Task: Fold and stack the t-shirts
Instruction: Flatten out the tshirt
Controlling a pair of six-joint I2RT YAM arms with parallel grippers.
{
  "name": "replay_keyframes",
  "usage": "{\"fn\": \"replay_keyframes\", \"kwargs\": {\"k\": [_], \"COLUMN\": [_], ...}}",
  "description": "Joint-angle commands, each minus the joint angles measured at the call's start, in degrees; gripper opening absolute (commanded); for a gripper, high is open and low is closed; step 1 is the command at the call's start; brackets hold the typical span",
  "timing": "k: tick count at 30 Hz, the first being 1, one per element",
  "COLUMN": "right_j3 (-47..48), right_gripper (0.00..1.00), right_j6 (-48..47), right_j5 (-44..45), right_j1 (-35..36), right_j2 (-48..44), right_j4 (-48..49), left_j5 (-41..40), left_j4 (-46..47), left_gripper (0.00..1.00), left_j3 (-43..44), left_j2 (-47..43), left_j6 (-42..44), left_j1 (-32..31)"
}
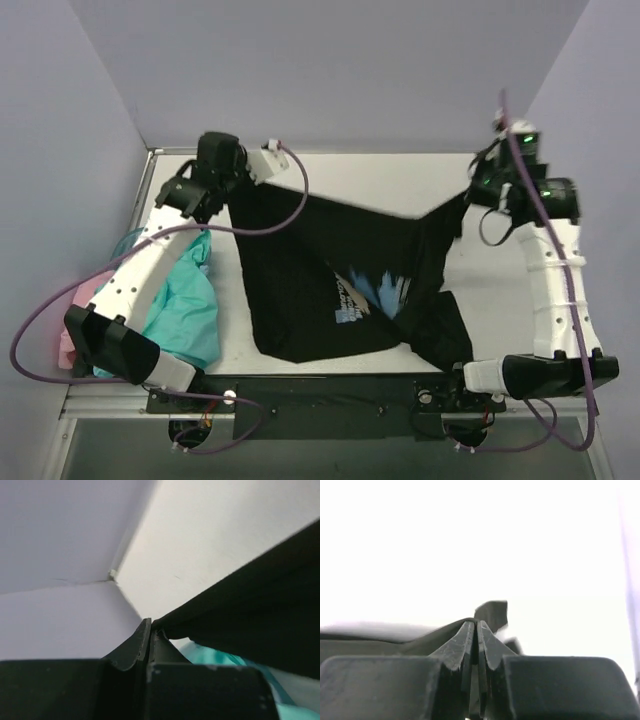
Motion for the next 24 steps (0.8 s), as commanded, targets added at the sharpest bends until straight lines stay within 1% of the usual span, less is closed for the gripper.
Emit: {"fn": "replay_keyframes", "kwargs": {"k": [1, 2, 3, 4, 5, 7, 10, 11, 12, 13, 14, 15, 16, 17, 18, 19, 20, 21, 22, 23, 24], "right_j3": [31.26, 35.62, 43.50, 46.79, 49.96, 52.61, 53.25, 51.07, 46.26, 43.43, 36.53, 33.41, 25.90, 22.34, 14.56, 10.39, 3.74, -0.33, -7.24, -10.27, -16.65], "right_gripper": [0.00, 0.00, 0.00, 0.00, 0.00, 0.00, 0.00, 0.00, 0.00, 0.00, 0.00, 0.00, 0.00, 0.00, 0.00, 0.00, 0.00, 0.00, 0.00, 0.00, 0.00], "right_j6": [-8.65, -9.53, -9.97, -10.33, -10.77, -12.17, -13.41, -13.41, -13.49, -13.49, -13.49, -15.58, -15.78, -16.13, -15.96, -14.91, -14.20, -13.94, -11.93, -10.43, -9.90], "right_j5": [-0.11, 0.05, -0.21, -0.21, -0.91, -1.79, -4.17, -5.56, -6.10, -6.02, -5.15, -4.09, -1.91, -0.93, -1.18, -1.62, -3.88, -5.04, -7.83, -9.60, -14.40], "right_j1": [-10.29, -10.75, -11.10, -11.11, -11.46, -11.72, -11.90, -11.81, -11.38, -10.59, -9.10, -7.26, -3.67, -1.90, 1.69, 3.20, 6.35, 7.86, 11.88, 14.53, 18.99], "right_j2": [4.65, 7.37, 8.35, 10.01, 10.47, 11.08, 11.18, 10.91, 9.61, 8.37, 5.84, 4.51, 1.19, -0.41, -3.82, -6.90, -7.98, -10.25, -11.14, -12.37, -12.90], "right_j4": [-2.81, -2.72, -2.46, -1.15, -0.18, 3.86, 6.77, 6.60, 6.34, 5.73, 5.20, 3.54, 2.74, 0.73, -0.25, -2.52, -3.59, -5.68, -6.75, -7.63, -7.64], "left_j5": [-0.98, -0.55, -0.28, -0.19, -0.28, -1.24, -1.16, -0.46, -0.28, -0.19, -0.37, -0.71, -0.72, -0.20, 0.24, 1.21, 1.82, 2.87, 3.76, 5.07, 5.95], "left_j4": [7.90, 8.16, 8.51, 8.52, 8.95, 9.31, 10.62, 10.37, 9.75, 9.57, 9.66, 9.66, 8.96, 8.52, 7.82, 7.47, 5.72, 4.83, 3.61, 3.25, 3.16], "left_gripper": [0.00, 0.00, 0.00, 0.00, 0.00, 0.00, 0.00, 0.00, 0.00, 0.00, 0.00, 0.00, 0.00, 0.00, 0.00, 0.00, 0.00, 0.00, 0.00, 0.00, 0.00], "left_j3": [20.18, 25.34, 30.35, 32.32, 36.51, 40.66, 39.90, 37.81, 36.48, 32.55, 30.51, 25.36, 22.78, 16.58, 13.47, 6.83, 0.84, -2.26, -6.82, -9.65, -14.29], "left_j2": [5.63, 6.26, 7.74, 8.28, 9.76, 11.44, 10.84, 10.22, 9.09, 8.21, 6.46, 5.57, 3.39, 2.23, -0.39, -1.63, -3.65, -4.45, -5.50, -6.04, -6.56], "left_j6": [1.91, 2.08, 2.00, 2.26, 2.35, 4.01, 7.52, 7.71, 7.88, 8.15, 8.32, 8.24, 8.50, 8.76, 9.37, 9.64, 9.29, 8.60, 7.89, 7.28, 7.10], "left_j1": [3.66, 3.66, 3.57, 3.57, 3.66, 3.75, 3.84, 3.84, 3.84, 3.84, 3.84, 3.92, 4.01, 4.01, 4.01, 4.01, 4.01, 4.01, 4.01, 4.01, 4.01]}}
